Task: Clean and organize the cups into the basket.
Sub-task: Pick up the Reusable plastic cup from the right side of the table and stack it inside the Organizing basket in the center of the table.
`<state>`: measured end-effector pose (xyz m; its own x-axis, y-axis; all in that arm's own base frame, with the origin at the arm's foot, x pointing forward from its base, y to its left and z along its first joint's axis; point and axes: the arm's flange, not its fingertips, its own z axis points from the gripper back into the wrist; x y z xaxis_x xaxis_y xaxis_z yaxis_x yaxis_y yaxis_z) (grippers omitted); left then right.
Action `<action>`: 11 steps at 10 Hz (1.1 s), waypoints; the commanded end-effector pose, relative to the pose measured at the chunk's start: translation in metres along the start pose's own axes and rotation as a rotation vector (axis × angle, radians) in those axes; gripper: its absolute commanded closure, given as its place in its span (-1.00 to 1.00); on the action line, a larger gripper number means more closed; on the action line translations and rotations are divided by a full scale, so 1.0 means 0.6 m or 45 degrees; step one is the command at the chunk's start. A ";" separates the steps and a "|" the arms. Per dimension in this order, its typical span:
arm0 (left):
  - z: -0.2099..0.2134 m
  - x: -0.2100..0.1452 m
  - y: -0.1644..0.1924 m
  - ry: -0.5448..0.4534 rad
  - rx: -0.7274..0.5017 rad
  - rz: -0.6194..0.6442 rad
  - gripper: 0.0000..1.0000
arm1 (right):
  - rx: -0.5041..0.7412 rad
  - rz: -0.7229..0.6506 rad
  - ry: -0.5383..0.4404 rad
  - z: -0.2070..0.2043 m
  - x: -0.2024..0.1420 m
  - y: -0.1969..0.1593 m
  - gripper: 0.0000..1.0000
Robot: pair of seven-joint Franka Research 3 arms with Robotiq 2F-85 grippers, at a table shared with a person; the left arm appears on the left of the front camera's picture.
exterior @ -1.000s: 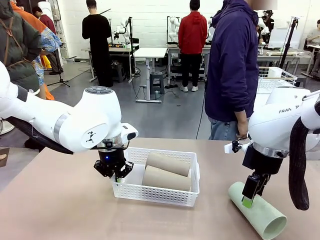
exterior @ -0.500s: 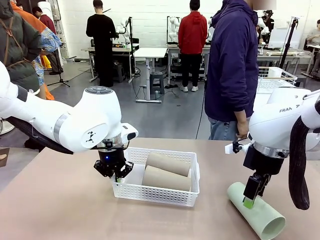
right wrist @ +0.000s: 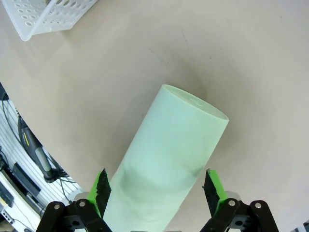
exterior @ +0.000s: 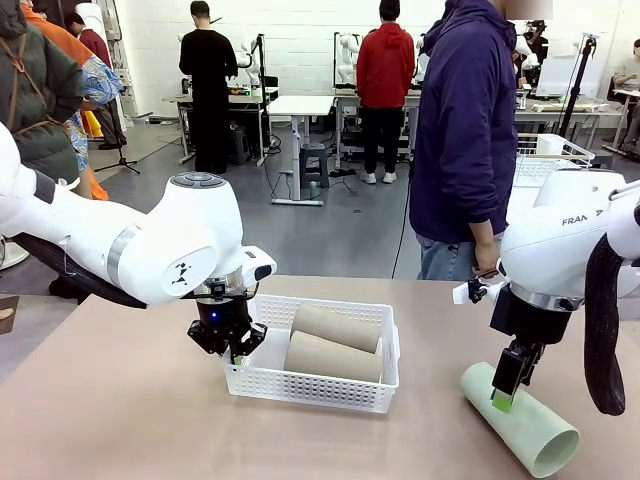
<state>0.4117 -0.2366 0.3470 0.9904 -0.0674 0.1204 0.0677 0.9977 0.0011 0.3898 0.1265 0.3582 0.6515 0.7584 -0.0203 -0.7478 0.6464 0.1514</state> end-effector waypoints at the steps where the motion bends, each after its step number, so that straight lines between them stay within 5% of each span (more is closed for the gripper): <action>1: 0.004 -0.001 0.001 -0.009 0.002 -0.003 1.00 | 0.007 -0.004 0.005 -0.006 -0.001 0.000 -1.00; 5: 0.004 -0.001 0.001 -0.009 0.002 -0.003 1.00 | 0.001 0.000 0.002 -0.001 0.000 0.000 -1.00; 11: 0.004 -0.001 0.001 -0.009 0.002 -0.003 1.00 | -0.099 -0.132 0.006 -0.087 0.037 -0.013 -1.00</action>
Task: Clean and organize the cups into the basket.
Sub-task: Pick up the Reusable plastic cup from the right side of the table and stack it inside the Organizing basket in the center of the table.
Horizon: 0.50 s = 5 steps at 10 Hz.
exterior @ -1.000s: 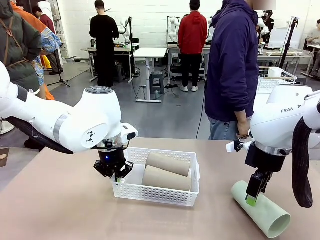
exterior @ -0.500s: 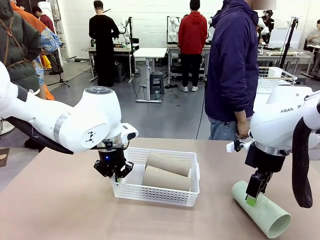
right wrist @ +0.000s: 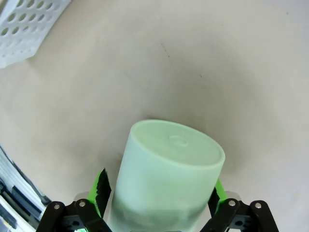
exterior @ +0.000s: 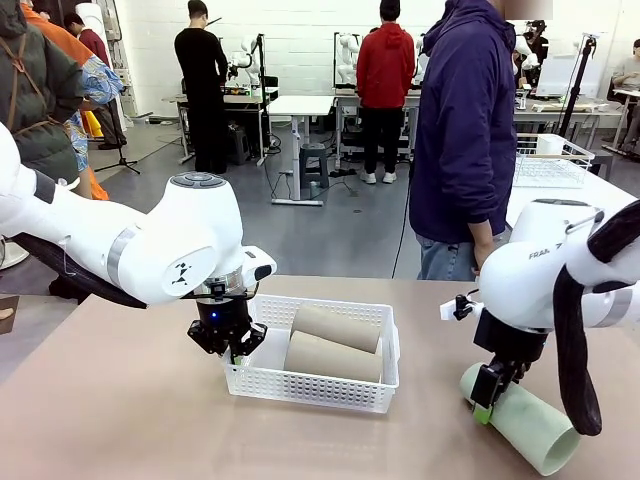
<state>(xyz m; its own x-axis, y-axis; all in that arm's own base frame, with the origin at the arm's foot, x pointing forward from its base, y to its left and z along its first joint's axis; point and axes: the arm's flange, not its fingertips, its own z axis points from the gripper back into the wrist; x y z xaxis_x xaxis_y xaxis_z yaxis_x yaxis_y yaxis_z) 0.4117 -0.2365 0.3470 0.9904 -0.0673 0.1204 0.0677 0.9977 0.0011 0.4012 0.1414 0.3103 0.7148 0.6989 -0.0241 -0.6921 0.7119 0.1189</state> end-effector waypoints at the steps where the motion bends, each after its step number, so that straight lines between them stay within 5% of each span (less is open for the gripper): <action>1: 0.004 -0.001 0.001 -0.009 0.002 -0.003 1.00 | -0.100 0.045 -0.001 -0.012 0.002 -0.001 -1.00; 2: 0.004 -0.001 0.001 -0.009 0.002 -0.003 1.00 | -0.114 0.054 0.011 -0.013 0.000 0.002 0.17; 3: 0.004 -0.001 0.001 -0.009 0.002 -0.003 1.00 | -0.111 0.050 0.012 -0.014 0.000 0.003 0.17; 4: 0.004 -0.001 0.001 -0.009 0.002 -0.003 1.00 | -0.115 0.043 0.010 -0.010 -0.001 0.004 1.00; 5: 0.004 -0.001 0.001 -0.009 0.002 -0.003 1.00 | -0.121 0.038 0.010 -0.010 -0.001 0.004 0.27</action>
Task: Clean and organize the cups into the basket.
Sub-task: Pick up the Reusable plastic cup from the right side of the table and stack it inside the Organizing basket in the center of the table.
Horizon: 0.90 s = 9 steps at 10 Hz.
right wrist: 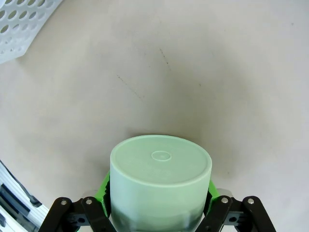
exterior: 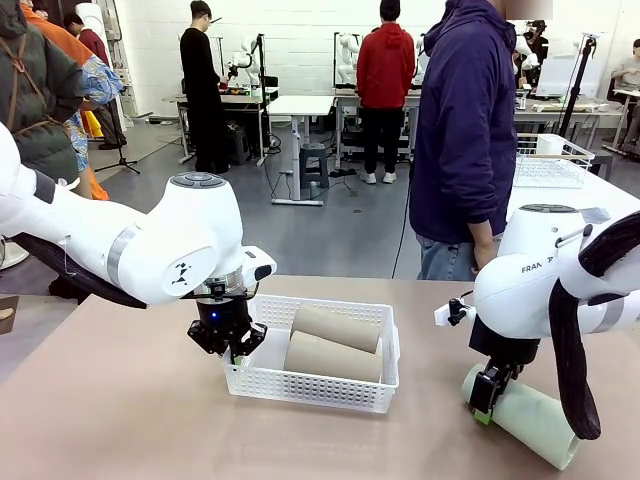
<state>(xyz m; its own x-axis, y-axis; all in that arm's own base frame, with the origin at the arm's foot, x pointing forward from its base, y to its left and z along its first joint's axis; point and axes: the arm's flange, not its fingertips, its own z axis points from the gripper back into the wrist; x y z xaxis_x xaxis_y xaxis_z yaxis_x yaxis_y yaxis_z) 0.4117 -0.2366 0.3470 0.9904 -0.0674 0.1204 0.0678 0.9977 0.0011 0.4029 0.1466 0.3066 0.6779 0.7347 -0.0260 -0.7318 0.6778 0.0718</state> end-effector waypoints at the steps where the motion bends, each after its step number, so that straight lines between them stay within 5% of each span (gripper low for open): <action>1: 0.004 -0.001 0.001 -0.009 0.002 -0.003 1.00 | -0.058 -0.031 0.007 -0.001 -0.010 0.001 1.00; 3: 0.004 -0.001 0.001 -0.009 0.002 -0.003 1.00 | -0.041 0.010 0.032 0.017 0.002 0.023 1.00; 4: 0.004 -0.001 0.001 -0.009 0.002 -0.003 1.00 | -0.028 0.061 0.033 0.052 0.017 0.058 -0.32; 9: 0.004 -0.001 0.001 -0.009 0.002 -0.003 1.00 | -0.138 0.283 0.090 0.255 0.147 0.239 -0.32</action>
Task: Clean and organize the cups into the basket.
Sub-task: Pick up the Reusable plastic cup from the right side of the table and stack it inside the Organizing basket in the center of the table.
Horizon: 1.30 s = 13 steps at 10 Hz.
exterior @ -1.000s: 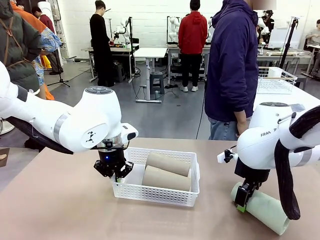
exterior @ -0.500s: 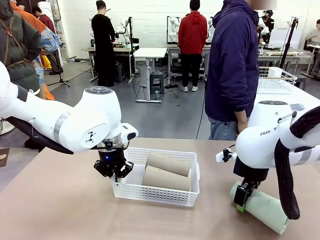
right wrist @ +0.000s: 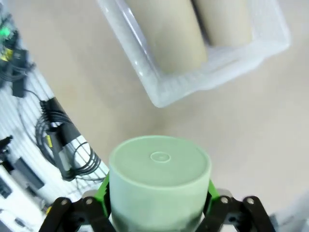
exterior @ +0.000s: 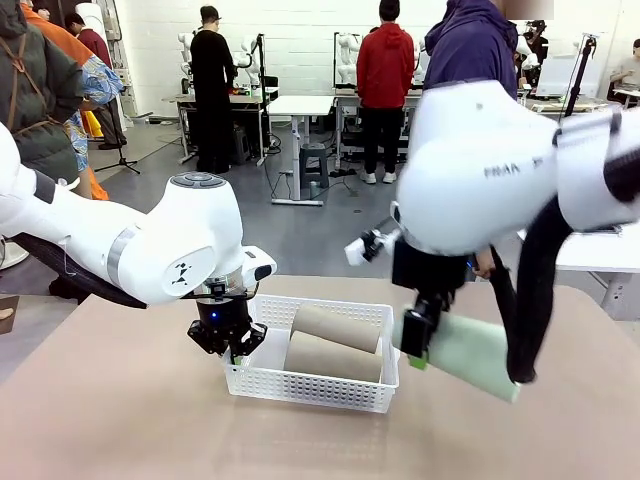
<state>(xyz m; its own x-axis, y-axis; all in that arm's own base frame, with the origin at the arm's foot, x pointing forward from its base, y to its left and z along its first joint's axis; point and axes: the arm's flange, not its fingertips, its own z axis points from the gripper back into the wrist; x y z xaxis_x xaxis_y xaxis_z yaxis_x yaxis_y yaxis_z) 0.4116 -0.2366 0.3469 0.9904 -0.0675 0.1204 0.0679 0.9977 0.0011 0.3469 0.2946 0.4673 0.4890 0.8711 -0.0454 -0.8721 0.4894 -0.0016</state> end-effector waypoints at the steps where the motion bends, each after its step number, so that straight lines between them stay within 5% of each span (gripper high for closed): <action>1: 0.004 -0.001 0.001 -0.009 0.002 -0.002 1.00 | -0.038 0.000 0.048 0.020 0.048 -0.013 -0.32; 7: 0.004 -0.001 0.001 -0.009 0.002 -0.002 1.00 | -0.014 0.033 0.002 0.039 0.043 0.005 -0.32; 8: 0.004 -0.001 0.001 -0.009 0.002 -0.002 1.00 | -0.018 0.029 0.011 0.036 0.050 -0.002 -0.59; 13: 0.004 -0.001 0.001 -0.009 0.002 -0.002 1.00 | -0.005 0.281 -0.204 0.035 0.196 0.007 -0.59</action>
<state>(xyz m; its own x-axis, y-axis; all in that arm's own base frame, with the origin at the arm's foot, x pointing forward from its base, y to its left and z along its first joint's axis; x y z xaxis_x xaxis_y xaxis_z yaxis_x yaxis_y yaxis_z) 0.4116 -0.2366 0.3469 0.9904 -0.0676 0.1204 0.0679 0.9977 0.0012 0.3883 0.3927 0.4821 0.3343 0.9401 0.0668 -0.9419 0.3356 -0.0097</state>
